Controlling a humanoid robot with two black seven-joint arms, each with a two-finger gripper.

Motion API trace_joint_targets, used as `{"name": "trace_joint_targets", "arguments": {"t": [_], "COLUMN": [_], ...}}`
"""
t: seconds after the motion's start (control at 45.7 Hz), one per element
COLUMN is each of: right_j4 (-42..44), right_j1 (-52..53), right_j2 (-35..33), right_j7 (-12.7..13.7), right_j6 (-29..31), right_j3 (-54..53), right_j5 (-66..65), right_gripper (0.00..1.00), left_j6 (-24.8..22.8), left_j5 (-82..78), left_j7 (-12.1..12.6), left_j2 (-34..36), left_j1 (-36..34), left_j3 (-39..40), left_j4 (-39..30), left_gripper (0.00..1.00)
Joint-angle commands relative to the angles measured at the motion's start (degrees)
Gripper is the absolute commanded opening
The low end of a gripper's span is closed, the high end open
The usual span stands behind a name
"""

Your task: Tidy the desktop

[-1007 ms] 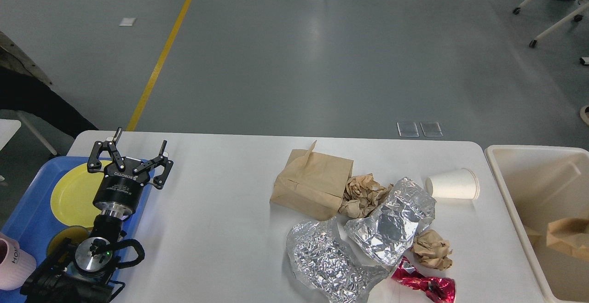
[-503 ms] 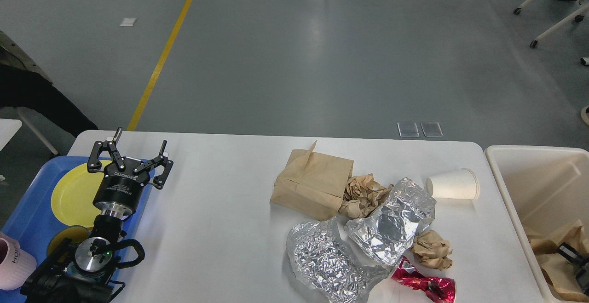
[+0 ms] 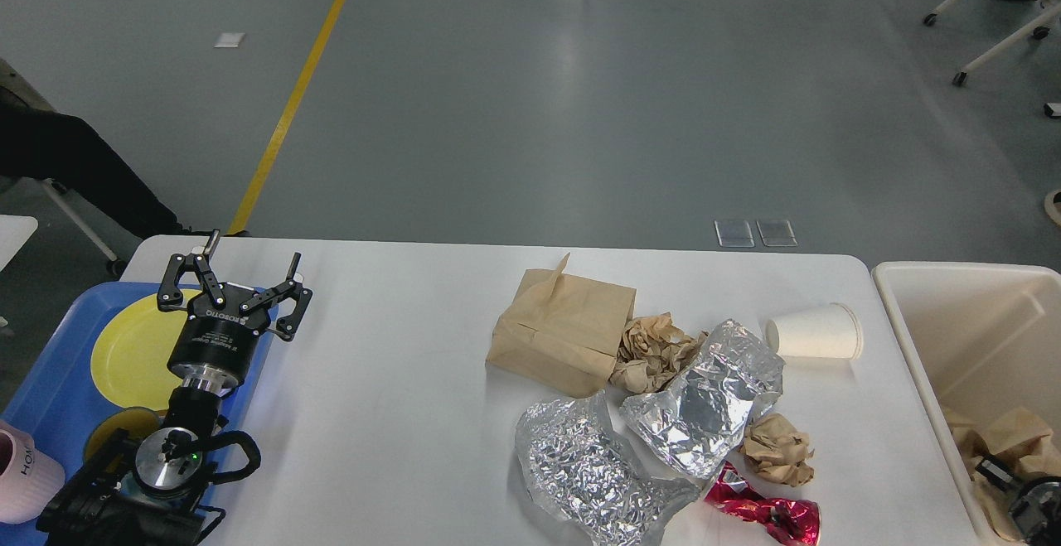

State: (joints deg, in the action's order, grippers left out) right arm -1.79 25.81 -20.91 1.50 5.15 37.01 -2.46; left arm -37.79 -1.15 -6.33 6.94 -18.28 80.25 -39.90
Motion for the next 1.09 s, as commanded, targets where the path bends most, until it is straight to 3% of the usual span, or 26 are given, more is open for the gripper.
{"name": "trace_joint_targets", "arguments": {"t": [0.0, 0.066, 0.197, 0.898, 1.073], "right_j4": [0.04, 0.12, 0.04, -0.84, -6.81], "right_j1": [-0.06, 0.03, 0.38, 2.58, 9.16], "right_j2": [0.00, -0.36, -0.62, -3.78, -9.49], "right_j7": [0.00, -0.09, -0.53, -0.27, -0.18], "right_j6": [-0.14, -0.40, -4.17, -4.27, 2.04], "right_j3": [0.17, 0.26, 0.25, 0.61, 0.87], "right_j5": [0.00, 0.00, 0.00, -0.09, -0.70], "right_gripper": [0.00, 0.03, 1.00, 1.00, 1.00], "left_j6": [0.00, 0.00, 0.00, 0.00, 0.00], "left_j5": [0.00, 0.00, 0.00, 0.00, 0.00], "left_j7": [0.00, 0.00, 0.00, 0.09, 0.08], "left_j2": [0.00, 0.00, 0.00, 0.00, 0.00], "left_j1": [0.00, 0.00, 0.00, 0.00, 0.00], "left_j3": [0.00, 0.00, 0.00, 0.00, 0.00], "left_j4": [0.00, 0.00, 0.00, 0.00, 0.00], "left_gripper": [0.97, 0.97, 0.97, 0.97, 0.97]}}
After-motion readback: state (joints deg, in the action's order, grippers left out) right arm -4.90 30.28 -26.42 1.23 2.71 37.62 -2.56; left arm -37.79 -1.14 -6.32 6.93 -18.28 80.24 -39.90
